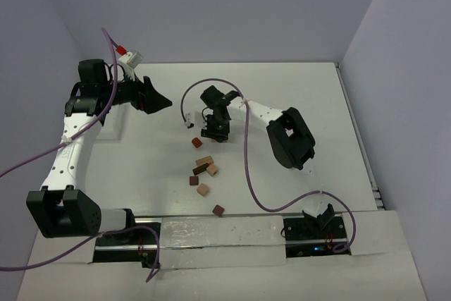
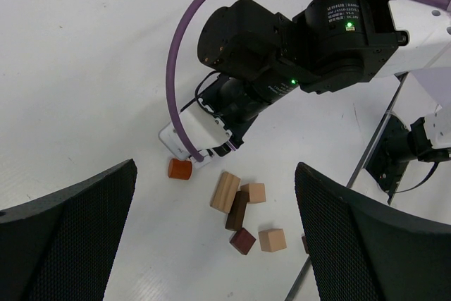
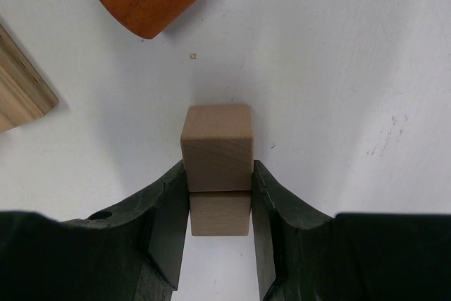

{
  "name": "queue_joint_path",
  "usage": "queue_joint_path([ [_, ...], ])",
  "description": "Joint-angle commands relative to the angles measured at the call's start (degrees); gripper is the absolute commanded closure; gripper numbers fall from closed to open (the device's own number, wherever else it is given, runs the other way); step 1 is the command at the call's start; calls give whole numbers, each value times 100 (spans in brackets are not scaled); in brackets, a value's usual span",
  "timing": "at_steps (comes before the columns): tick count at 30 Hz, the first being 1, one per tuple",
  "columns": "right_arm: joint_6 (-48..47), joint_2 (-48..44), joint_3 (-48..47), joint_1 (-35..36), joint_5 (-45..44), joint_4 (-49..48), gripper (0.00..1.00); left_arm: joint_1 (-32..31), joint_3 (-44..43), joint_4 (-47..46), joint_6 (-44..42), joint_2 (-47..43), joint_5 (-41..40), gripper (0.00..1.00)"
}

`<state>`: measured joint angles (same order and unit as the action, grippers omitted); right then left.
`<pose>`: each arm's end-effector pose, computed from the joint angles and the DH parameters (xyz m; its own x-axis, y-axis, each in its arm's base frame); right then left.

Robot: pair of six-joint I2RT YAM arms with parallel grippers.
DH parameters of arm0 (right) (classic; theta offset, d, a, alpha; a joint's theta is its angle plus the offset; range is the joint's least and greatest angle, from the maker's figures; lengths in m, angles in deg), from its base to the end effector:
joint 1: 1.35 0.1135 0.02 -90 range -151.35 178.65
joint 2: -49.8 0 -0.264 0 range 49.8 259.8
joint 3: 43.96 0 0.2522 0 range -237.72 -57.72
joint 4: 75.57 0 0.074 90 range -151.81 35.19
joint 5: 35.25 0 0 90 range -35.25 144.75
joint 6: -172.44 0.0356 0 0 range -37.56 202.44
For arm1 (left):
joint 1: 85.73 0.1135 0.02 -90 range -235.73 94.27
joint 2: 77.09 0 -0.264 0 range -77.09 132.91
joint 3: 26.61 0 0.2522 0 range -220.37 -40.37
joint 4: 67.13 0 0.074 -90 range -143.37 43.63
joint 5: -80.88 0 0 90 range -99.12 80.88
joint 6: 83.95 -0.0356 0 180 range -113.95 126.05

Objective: Build the wood block tower

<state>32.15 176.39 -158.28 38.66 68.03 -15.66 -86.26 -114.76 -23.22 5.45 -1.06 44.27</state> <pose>0.3448 0.3001 0.1684 0.0569 -0.9298 -0.3638 -0.9951 -0.0235 -0.0957 0.2835 -0.0312 0.3725 -0.5196 0.0111 -0.8544 0.6933 0.5899 -0.4140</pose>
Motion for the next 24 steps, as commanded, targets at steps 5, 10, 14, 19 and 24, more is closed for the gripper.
queue_joint_path([
  [5, 538, -18, -126, -46, -79, -3, 100, 45, -168, -277, 7, -46, 77, 1],
  [10, 751, -99, -13, -46, -63, -116, 100, 45, -159, -288, 7, -53, 91, 1],
  [14, 786, -93, 9, -46, -80, -124, 100, 45, -198, -270, 7, -47, 76, 1],
  [19, 1160, -64, -69, -46, -151, -160, 100, 45, -216, -255, 7, -36, 32, 1],
  [24, 1707, -169, -6, -46, -142, -316, 100, 45, -243, -247, 7, -44, 0, 1],
])
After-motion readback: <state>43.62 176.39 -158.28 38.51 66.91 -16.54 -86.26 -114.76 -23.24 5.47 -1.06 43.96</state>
